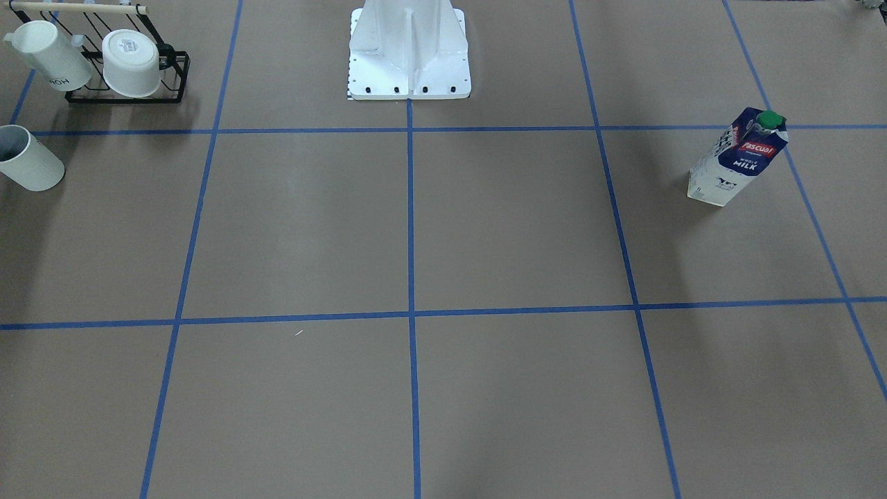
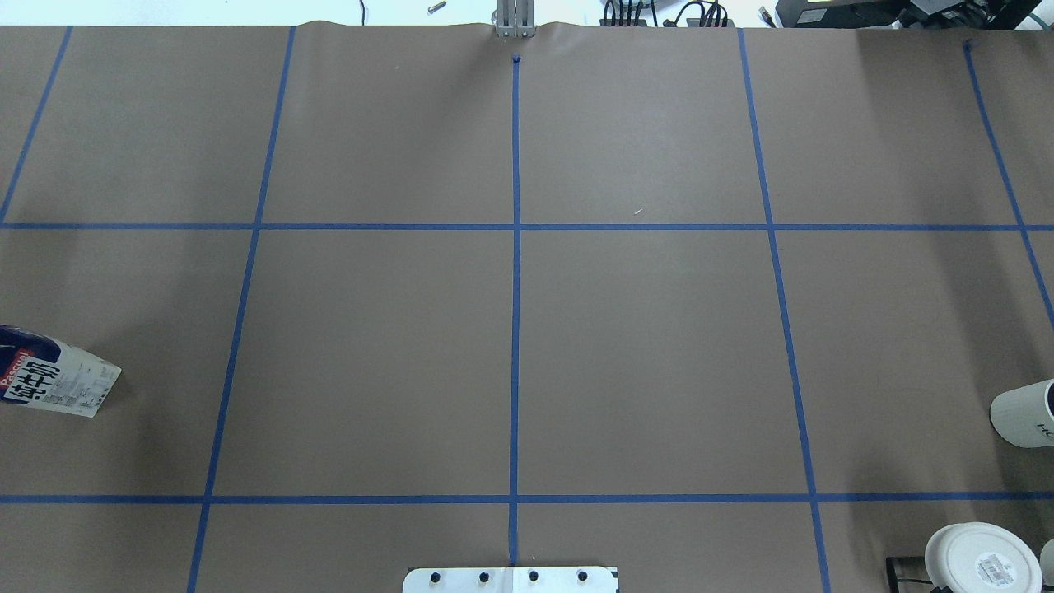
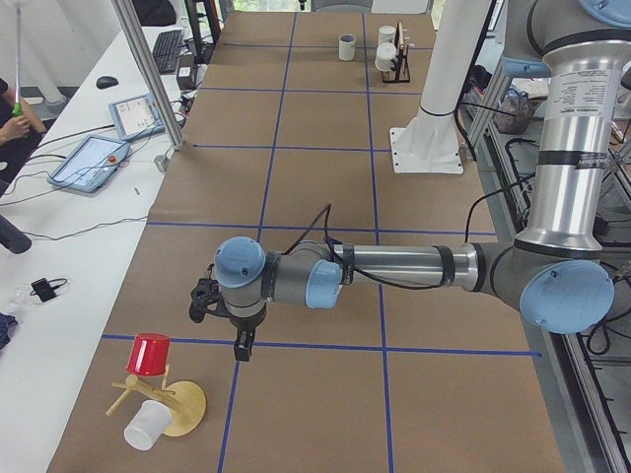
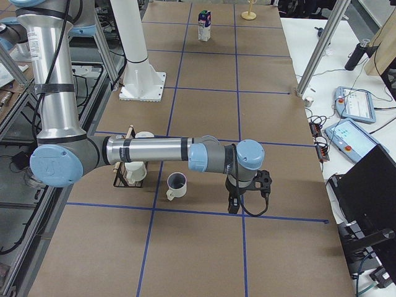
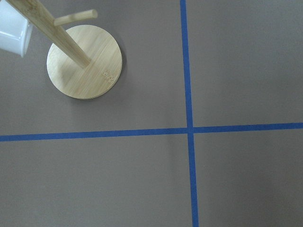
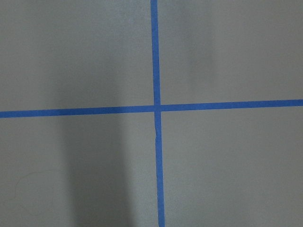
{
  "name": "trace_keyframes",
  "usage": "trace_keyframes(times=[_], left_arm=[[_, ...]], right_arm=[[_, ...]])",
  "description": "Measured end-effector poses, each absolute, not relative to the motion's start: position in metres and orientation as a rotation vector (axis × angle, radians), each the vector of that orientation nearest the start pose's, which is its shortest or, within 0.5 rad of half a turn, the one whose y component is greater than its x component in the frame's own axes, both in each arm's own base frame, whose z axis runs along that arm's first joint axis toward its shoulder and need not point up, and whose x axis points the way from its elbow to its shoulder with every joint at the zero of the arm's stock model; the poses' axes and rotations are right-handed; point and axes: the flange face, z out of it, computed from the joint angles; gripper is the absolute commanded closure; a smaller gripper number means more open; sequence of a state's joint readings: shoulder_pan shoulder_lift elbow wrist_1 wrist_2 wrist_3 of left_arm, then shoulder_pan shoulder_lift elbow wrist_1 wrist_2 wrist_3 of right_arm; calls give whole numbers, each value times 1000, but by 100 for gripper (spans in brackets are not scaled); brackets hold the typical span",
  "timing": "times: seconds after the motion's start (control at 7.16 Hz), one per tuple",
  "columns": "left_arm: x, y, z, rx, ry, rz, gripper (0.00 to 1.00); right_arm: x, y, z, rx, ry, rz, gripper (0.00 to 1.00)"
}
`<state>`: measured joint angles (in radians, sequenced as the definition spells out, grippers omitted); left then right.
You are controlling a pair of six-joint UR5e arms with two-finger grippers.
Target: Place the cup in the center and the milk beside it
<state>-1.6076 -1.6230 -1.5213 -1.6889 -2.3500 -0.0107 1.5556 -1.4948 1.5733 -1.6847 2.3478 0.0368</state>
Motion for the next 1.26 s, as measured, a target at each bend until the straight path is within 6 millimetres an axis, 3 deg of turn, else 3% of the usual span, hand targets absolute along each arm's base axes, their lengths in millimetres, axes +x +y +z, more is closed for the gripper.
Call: trace_keyframes(times=[1.26], left_arm=[[-82,-519,644,126,776,4,2]], right_arm=[[55,-514,629,-58,-776,27,0]])
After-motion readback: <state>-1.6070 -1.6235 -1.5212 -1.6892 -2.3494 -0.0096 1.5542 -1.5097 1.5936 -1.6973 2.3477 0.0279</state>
